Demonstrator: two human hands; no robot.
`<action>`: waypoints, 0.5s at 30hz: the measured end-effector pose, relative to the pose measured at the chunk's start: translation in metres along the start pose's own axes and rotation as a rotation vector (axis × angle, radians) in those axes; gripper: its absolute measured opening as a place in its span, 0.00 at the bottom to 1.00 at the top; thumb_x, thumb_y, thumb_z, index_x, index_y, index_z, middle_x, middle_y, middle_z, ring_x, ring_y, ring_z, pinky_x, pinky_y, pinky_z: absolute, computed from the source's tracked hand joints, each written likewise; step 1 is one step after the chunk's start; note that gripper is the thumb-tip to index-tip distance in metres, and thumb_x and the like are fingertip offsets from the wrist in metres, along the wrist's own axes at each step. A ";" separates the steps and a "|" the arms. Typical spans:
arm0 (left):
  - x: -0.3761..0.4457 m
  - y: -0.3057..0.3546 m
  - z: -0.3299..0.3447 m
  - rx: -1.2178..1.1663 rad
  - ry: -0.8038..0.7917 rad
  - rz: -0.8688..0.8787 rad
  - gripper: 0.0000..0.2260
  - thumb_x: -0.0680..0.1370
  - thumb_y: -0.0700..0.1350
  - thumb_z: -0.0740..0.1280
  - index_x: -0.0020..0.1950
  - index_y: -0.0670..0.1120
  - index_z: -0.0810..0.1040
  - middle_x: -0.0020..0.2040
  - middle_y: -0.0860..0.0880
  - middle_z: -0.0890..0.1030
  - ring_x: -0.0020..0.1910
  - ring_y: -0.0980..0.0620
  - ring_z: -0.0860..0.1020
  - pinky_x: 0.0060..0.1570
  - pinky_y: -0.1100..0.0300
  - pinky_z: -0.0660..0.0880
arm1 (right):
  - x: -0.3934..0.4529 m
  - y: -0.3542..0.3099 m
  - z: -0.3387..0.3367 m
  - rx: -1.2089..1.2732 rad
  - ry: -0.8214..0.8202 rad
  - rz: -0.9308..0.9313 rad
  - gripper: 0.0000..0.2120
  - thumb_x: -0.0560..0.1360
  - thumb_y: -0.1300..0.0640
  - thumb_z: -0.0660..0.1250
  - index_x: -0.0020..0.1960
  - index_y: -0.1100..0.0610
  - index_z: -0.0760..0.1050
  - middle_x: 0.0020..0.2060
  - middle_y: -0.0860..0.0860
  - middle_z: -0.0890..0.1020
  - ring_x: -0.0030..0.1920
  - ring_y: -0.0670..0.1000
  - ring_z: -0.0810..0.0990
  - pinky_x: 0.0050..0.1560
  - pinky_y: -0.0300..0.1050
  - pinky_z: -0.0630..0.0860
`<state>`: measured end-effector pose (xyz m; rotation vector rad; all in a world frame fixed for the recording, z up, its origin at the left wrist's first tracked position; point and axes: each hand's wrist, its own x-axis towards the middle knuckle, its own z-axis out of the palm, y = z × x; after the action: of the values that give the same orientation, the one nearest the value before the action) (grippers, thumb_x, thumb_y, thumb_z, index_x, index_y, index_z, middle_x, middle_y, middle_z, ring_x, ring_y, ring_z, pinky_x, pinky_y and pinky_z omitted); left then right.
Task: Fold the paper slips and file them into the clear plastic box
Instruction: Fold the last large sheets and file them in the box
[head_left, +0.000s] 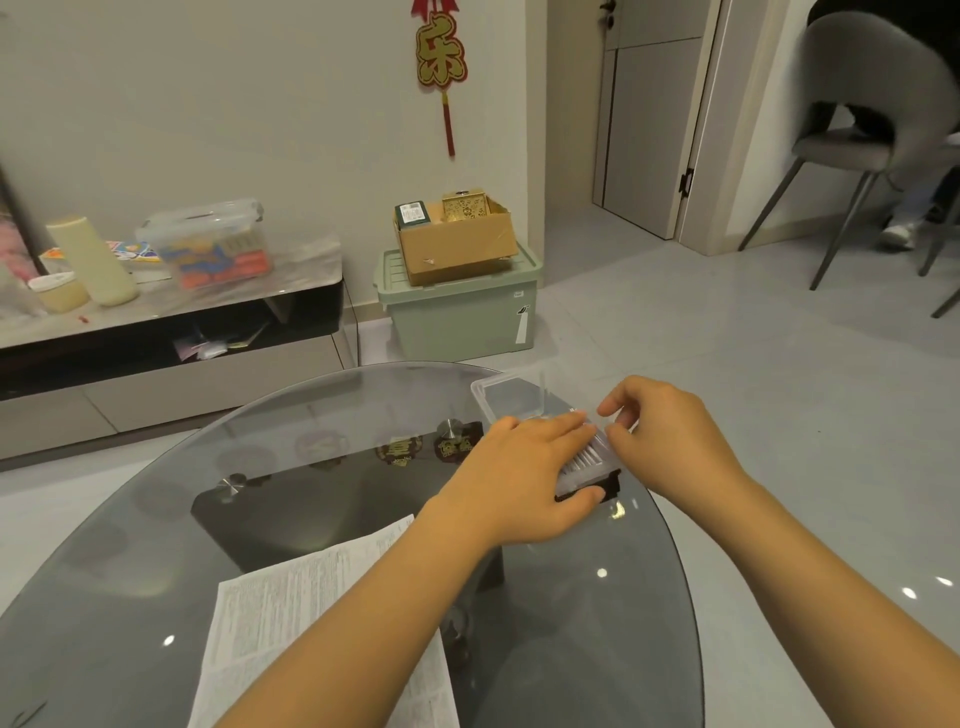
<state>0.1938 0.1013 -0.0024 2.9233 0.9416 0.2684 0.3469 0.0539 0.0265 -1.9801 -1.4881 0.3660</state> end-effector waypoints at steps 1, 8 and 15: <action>0.001 0.000 -0.001 0.017 -0.012 -0.002 0.31 0.74 0.63 0.52 0.75 0.51 0.62 0.76 0.53 0.61 0.72 0.54 0.62 0.65 0.56 0.59 | -0.001 0.001 0.001 0.024 0.011 0.006 0.08 0.74 0.63 0.63 0.51 0.54 0.74 0.42 0.50 0.77 0.40 0.50 0.74 0.39 0.41 0.68; 0.007 0.009 -0.007 0.088 -0.126 -0.033 0.30 0.76 0.65 0.52 0.75 0.52 0.60 0.76 0.53 0.58 0.75 0.54 0.55 0.69 0.53 0.56 | -0.009 0.001 -0.001 0.129 0.027 -0.001 0.10 0.76 0.63 0.60 0.56 0.54 0.71 0.37 0.48 0.74 0.35 0.46 0.73 0.38 0.43 0.70; -0.023 0.022 -0.022 0.041 -0.073 -0.183 0.31 0.79 0.63 0.53 0.77 0.50 0.53 0.78 0.53 0.50 0.76 0.56 0.46 0.74 0.51 0.42 | -0.027 -0.002 -0.013 0.163 0.045 -0.066 0.11 0.76 0.64 0.59 0.56 0.55 0.72 0.34 0.48 0.74 0.33 0.47 0.74 0.35 0.41 0.71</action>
<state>0.1840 0.0698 0.0178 2.8355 1.2061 0.1331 0.3440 0.0247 0.0341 -1.7968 -1.4444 0.3990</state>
